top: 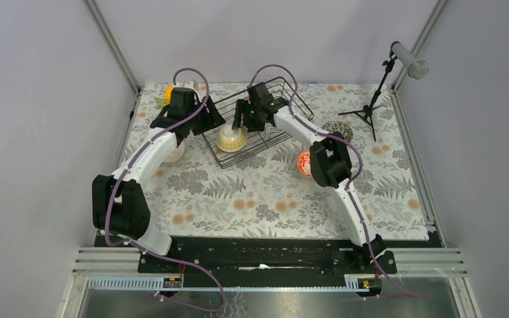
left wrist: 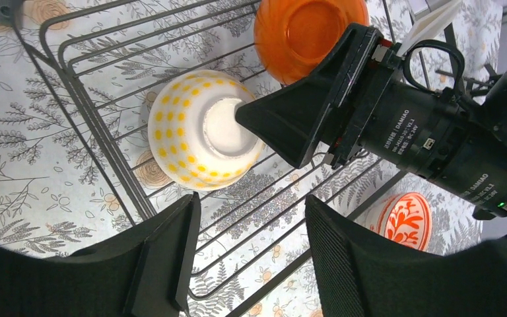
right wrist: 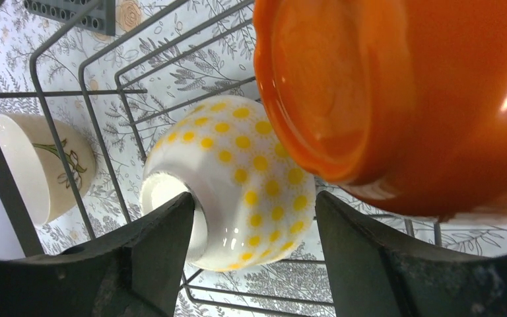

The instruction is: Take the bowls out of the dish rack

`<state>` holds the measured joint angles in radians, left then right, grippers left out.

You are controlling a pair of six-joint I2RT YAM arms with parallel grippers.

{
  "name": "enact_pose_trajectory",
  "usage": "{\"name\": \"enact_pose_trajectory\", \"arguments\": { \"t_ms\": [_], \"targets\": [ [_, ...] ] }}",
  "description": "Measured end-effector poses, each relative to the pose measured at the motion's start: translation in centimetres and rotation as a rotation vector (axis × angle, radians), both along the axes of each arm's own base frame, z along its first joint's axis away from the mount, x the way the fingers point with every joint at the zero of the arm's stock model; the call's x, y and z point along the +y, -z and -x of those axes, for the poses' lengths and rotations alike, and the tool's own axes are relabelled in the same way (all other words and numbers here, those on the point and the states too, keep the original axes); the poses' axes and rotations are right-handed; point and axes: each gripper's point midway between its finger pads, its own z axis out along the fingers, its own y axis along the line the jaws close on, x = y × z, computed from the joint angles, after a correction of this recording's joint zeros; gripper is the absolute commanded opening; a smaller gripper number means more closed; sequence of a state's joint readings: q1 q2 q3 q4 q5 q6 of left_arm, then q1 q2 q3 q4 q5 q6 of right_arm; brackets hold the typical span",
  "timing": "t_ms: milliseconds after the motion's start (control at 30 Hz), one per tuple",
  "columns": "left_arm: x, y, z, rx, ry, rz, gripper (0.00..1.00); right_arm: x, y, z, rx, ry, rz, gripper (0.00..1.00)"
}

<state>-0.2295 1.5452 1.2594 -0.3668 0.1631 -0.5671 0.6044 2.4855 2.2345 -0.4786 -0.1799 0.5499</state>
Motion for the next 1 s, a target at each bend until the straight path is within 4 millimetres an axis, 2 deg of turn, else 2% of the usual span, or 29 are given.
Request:
{"name": "enact_pose_trajectory", "arguments": {
  "t_ms": [133, 233, 400, 667, 767, 867, 1000],
  "targets": [
    [0.8, 0.0, -0.2, -0.007, -0.032, -0.033, 0.80, 0.6, 0.0, -0.4, -0.002, 0.004, -0.016, 0.79],
    [1.6, 0.4, -0.1, 0.002, -0.064, -0.068, 0.98, 0.7, 0.0, -0.4, 0.000, 0.006, -0.017, 0.84],
    [3.4, 0.8, 0.1, 0.019, -0.143, -0.131, 0.99, 0.6, 0.3, -0.3, 0.005, 0.005, -0.013, 0.91],
    [6.6, 1.6, 1.0, 0.055, -0.285, -0.175, 0.99, 1.1, 0.8, 0.1, 0.022, 0.004, -0.049, 0.88],
    [7.6, 2.2, 1.3, 0.066, -0.318, -0.163, 0.99, 1.2, 0.7, 0.1, 0.029, 0.008, -0.058, 0.93],
    [8.0, 3.1, 1.7, 0.085, -0.324, -0.159, 0.99, 1.3, 0.7, 0.2, 0.040, 0.017, -0.066, 0.99],
    [7.7, 3.5, 1.9, 0.096, -0.307, -0.150, 0.99, 1.5, 0.8, 0.3, 0.050, 0.027, -0.079, 1.00]
  ]
}}
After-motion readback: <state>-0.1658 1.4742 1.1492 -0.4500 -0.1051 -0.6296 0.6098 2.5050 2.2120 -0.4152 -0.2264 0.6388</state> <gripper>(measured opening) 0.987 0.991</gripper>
